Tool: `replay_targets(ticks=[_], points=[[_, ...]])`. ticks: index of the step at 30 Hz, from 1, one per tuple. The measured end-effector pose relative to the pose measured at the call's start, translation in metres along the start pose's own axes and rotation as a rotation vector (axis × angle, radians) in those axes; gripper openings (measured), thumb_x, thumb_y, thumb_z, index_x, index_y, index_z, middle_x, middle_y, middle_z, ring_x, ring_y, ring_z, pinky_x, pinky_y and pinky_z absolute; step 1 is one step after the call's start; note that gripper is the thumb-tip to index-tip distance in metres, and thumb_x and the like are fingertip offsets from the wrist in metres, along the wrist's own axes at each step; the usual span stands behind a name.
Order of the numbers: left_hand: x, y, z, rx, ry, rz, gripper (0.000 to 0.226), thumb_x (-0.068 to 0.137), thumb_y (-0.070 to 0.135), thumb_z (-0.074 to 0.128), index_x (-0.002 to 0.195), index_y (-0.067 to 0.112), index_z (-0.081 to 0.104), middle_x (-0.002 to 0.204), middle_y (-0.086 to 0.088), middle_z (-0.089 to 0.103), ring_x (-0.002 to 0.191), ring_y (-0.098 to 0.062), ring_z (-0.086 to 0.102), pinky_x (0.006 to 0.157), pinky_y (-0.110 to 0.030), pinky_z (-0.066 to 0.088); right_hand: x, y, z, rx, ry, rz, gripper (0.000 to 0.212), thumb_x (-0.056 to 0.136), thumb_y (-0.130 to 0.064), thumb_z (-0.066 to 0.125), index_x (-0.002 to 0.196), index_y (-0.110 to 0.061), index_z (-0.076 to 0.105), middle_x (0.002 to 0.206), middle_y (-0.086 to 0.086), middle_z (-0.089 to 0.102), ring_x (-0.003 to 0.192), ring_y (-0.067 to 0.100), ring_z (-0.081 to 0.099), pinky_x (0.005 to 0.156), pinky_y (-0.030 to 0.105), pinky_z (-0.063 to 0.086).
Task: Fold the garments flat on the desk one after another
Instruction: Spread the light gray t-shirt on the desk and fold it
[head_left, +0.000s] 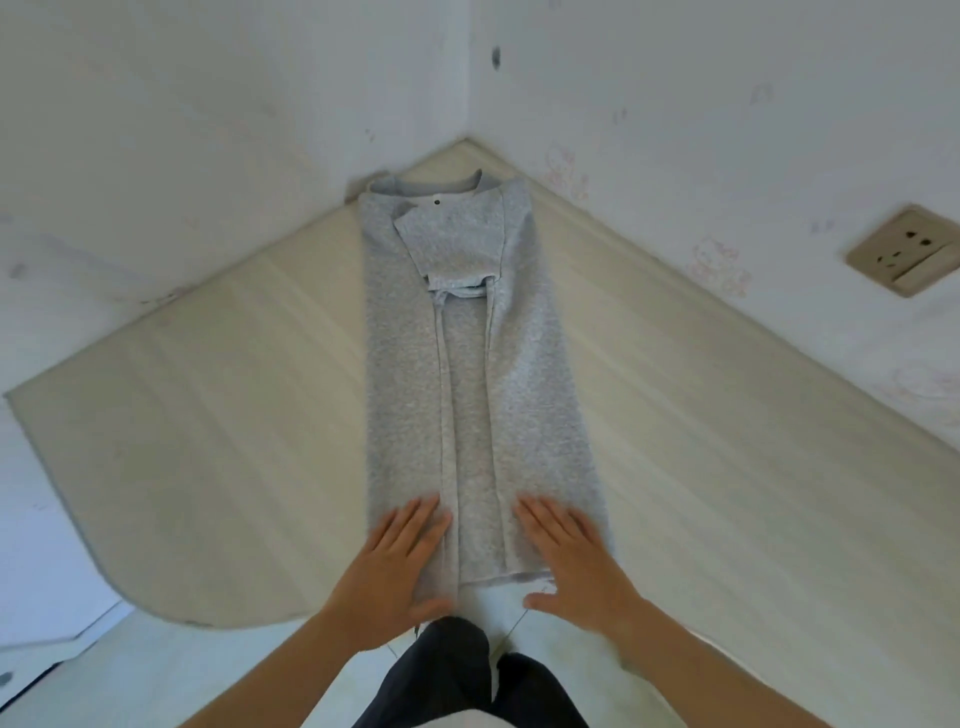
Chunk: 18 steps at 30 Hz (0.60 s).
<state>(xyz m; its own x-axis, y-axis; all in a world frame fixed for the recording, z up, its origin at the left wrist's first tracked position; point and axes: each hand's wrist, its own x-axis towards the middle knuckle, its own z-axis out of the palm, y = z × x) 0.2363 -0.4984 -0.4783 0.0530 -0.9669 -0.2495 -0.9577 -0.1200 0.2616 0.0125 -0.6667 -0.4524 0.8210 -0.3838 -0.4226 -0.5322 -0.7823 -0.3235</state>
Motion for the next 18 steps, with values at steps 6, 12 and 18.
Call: replay_targets(ticks=[6,12,18], points=[[-0.038,0.03,0.016,0.045,0.093,-0.174,0.108,0.056,0.042,0.087,0.146,0.016,0.034,0.143,-0.008,0.042,0.132,-0.031,0.041,0.106,-0.042,0.027,-0.001,0.016,0.016,-0.165,0.102,-0.037,0.114,0.083,-0.058,0.059,0.138,-0.037,-0.038,0.155,-0.009,-0.023,0.145,0.016,-0.019,0.116,0.037,-0.01],[-0.05,0.04,0.023,0.1,0.239,-0.25,0.078,0.057,0.009,0.084,0.129,0.018,0.054,0.125,-0.004,0.057,0.113,-0.03,0.055,0.102,-0.042,0.039,-0.007,0.011,0.014,-0.136,0.049,-0.028,0.092,0.093,-0.052,0.048,0.143,-0.031,-0.027,0.153,-0.01,-0.028,0.142,0.018,-0.026,0.118,0.039,-0.011],[-0.029,0.038,0.004,0.095,0.143,-0.159,0.081,0.041,0.004,0.085,0.115,0.023,0.059,0.109,0.004,0.057,0.084,-0.02,0.062,0.058,-0.028,0.056,-0.003,0.008,0.011,-0.18,0.117,-0.064,0.098,0.056,-0.054,0.084,0.14,-0.018,0.048,0.145,0.0,0.047,0.133,0.027,0.046,0.097,0.045,0.046]])
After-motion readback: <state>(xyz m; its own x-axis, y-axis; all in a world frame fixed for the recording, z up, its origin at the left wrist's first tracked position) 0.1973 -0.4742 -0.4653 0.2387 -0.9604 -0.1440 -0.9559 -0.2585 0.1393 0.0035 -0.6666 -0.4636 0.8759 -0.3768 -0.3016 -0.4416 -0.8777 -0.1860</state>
